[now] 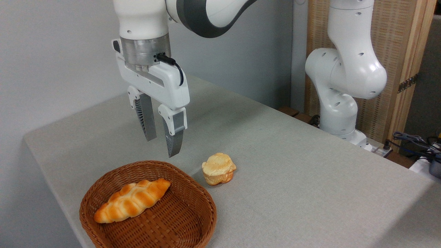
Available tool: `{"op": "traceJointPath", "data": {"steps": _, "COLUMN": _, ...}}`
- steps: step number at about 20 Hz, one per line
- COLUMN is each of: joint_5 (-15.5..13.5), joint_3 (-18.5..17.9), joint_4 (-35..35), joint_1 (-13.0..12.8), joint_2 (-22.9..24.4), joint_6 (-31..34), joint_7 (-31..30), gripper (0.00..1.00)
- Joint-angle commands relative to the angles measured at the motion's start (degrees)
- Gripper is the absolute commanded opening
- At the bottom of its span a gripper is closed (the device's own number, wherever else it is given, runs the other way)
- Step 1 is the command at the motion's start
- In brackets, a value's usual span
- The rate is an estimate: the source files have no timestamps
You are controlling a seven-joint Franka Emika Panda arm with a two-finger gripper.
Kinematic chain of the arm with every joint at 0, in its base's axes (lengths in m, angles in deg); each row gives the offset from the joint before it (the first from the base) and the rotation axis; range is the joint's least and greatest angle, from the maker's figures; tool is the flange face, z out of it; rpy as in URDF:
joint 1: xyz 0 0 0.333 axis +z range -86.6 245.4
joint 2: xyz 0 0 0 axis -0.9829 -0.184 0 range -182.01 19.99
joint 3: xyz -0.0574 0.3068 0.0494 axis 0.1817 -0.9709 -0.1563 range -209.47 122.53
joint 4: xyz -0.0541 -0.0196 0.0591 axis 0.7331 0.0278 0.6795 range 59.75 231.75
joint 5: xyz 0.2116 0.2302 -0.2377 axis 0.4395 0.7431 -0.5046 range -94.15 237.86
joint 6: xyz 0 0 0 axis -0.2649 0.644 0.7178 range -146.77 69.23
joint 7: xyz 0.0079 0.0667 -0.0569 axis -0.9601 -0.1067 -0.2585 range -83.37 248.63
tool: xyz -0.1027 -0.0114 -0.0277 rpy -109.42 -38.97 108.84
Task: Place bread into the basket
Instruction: 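Lower the open gripper down around the small round golden bun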
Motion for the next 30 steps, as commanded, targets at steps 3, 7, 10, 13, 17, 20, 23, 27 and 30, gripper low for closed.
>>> {"op": "traceJointPath", "data": {"steps": 3, "joint_5": 0.94, "joint_3": -1.31, "joint_4": 6.16, "joint_1": 1.00, "joint_2": 3.85, "joint_6": 1.20, "joint_7": -0.35, "gripper": 1.00}}
{"op": "traceJointPath", "data": {"steps": 7, "joint_5": 1.03, "joint_3": -2.19, "joint_4": 13.01, "joint_1": 1.09, "joint_2": 6.48, "joint_6": 1.20, "joint_7": 2.98, "gripper": 1.00}}
{"op": "traceJointPath", "data": {"steps": 10, "joint_5": 1.03, "joint_3": -2.19, "joint_4": 15.66, "joint_1": 1.09, "joint_2": 6.75, "joint_6": 1.20, "joint_7": 6.75, "gripper": 1.00}}
{"op": "traceJointPath", "data": {"steps": 13, "joint_5": 1.12, "joint_3": -2.19, "joint_4": 18.12, "joint_1": 1.09, "joint_2": 6.67, "joint_6": 0.94, "joint_7": 10.36, "gripper": 1.00}}
{"op": "traceJointPath", "data": {"steps": 17, "joint_5": 1.03, "joint_3": -2.10, "joint_4": 18.65, "joint_1": 0.66, "joint_2": 5.35, "joint_6": -0.29, "joint_7": 10.81, "gripper": 1.00}}
{"op": "traceJointPath", "data": {"steps": 20, "joint_5": 1.03, "joint_3": -2.02, "joint_4": 18.91, "joint_1": 0.65, "joint_2": 4.39, "joint_6": -0.82, "joint_7": 10.90, "gripper": 1.00}}
{"op": "traceJointPath", "data": {"steps": 23, "joint_5": 1.12, "joint_3": -1.84, "joint_4": 18.92, "joint_1": 0.65, "joint_2": 3.15, "joint_6": -1.87, "joint_7": 10.90, "gripper": 1.00}}
{"op": "traceJointPath", "data": {"steps": 27, "joint_5": 1.12, "joint_3": -1.49, "joint_4": 18.92, "joint_1": 0.65, "joint_2": 2.18, "joint_6": -1.96, "joint_7": 10.90, "gripper": 1.00}}
{"op": "traceJointPath", "data": {"steps": 30, "joint_5": 1.12, "joint_3": -1.40, "joint_4": 18.92, "joint_1": 0.56, "joint_2": 2.10, "joint_6": -2.14, "joint_7": 10.90, "gripper": 1.00}}
